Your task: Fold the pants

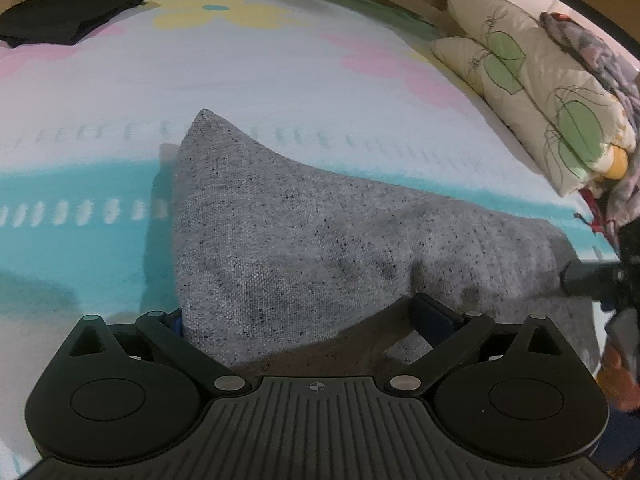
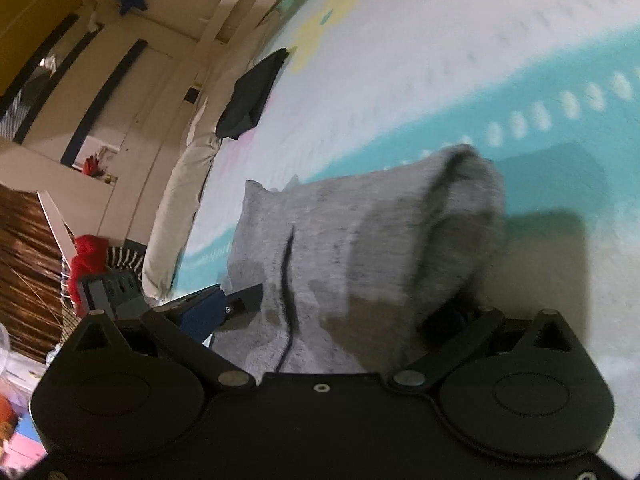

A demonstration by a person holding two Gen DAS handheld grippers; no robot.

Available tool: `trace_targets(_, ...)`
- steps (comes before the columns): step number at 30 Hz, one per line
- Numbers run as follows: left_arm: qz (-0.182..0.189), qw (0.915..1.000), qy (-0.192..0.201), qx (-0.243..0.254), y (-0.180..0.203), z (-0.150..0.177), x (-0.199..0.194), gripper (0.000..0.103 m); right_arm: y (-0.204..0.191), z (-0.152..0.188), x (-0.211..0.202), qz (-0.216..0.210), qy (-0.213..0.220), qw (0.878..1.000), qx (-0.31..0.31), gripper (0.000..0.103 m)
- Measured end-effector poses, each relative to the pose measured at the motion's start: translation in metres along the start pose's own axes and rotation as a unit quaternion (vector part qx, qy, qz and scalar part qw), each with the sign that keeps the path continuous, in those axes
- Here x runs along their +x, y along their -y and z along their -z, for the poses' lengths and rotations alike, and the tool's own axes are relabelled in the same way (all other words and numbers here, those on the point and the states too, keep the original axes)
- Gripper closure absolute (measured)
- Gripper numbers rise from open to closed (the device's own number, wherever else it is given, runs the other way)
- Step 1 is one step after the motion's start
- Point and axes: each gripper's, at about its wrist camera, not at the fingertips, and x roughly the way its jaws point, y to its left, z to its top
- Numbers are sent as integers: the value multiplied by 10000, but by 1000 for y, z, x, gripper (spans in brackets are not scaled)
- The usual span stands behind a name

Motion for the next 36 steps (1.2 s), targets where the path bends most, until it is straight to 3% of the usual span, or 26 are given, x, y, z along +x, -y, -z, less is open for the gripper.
trace_targets(1, -100, 9999, 34, -5, 1, 2, -4, 22, -6, 2, 3, -13, 29, 10000, -82, 0)
trace_targets(2, -247, 9997, 86, 4, 3, 2, -8, 30, -12, 4, 4, 151, 33, 9996, -222, 3)
trace_targets(4, -433, 9989, 179, -11, 5, 2, -15, 57, -31, 10, 3, 950, 82, 9923, -790, 38)
trace_targets(5, -466, 9985, 274, 11, 7, 3, -21, 64, -42, 15, 3, 1501, 156, 9825, -1093, 56)
trace_targets(6, -492, 9982, 344, 40, 8, 3, -25, 74, -48, 18, 1, 1724, 195, 9774, -1211, 59)
trace_targets(7, -520, 9977, 424, 76, 11, 4, -30, 78, -50, 21, -4, 1629, 287, 9795, -1146, 68)
trace_targets(8, -528, 9974, 489, 94, 13, 4, -35, 80, -51, 22, -9, 1477, 389, 9827, -1043, 70)
trace_targets(12, -446, 9964, 714, 135, 23, -1, -49, 83, -60, 20, -23, 1121, 640, 9877, -885, 73)
trace_targets(16, -380, 9935, 1074, 80, 29, -31, -64, 85, -86, 3, -33, 774, 856, 9881, -1013, 73)
trace_targets(20, -449, 9882, 1455, 185, 33, -83, -65, 85, -113, -35, -28, 849, 903, 9826, -1384, 73)
trace_targets(24, -451, 9878, 1481, 177, 22, -130, -46, 85, -120, -82, -11, 958, 1022, 9802, -1403, 73)
trace_targets(26, -653, 9886, 1354, 129, 8, -146, -24, 83, -113, -109, 2, 968, 1072, 9812, -1279, 73)
trace_targets(27, -875, 9889, 1202, 23, -3, -150, -10, 83, -107, -118, 8, 963, 1044, 9821, -1234, 67)
trace_targets(29, -1290, 9881, 793, -269, -27, -149, 14, 83, -86, -136, 24, 1027, 899, 9856, -1001, 41)
trace_targets(30, -1494, 9864, 563, -389, -42, -144, 25, 83, -72, -143, 33, 1134, 744, 9876, -795, 10)
trace_targets(31, -1699, 9835, 402, -463, -53, -139, 31, 83, -58, -147, 43, 1309, 541, 9883, -563, 4)
trace_targets(32, -1918, 9794, 266, -579, -65, -134, 36, 83, -45, -148, 50, 1522, 433, 9866, -401, 7)
trace_targets(34, -1903, 9788, 300, -697, -76, -127, 34, 83, -28, -145, 54, 1966, 457, 9791, -251, 8)
trace_targets(36, -1969, 9782, 433, -505, -71, -123, 25, 83, -21, -143, 49, 2234, 578, 9729, -157, 8)
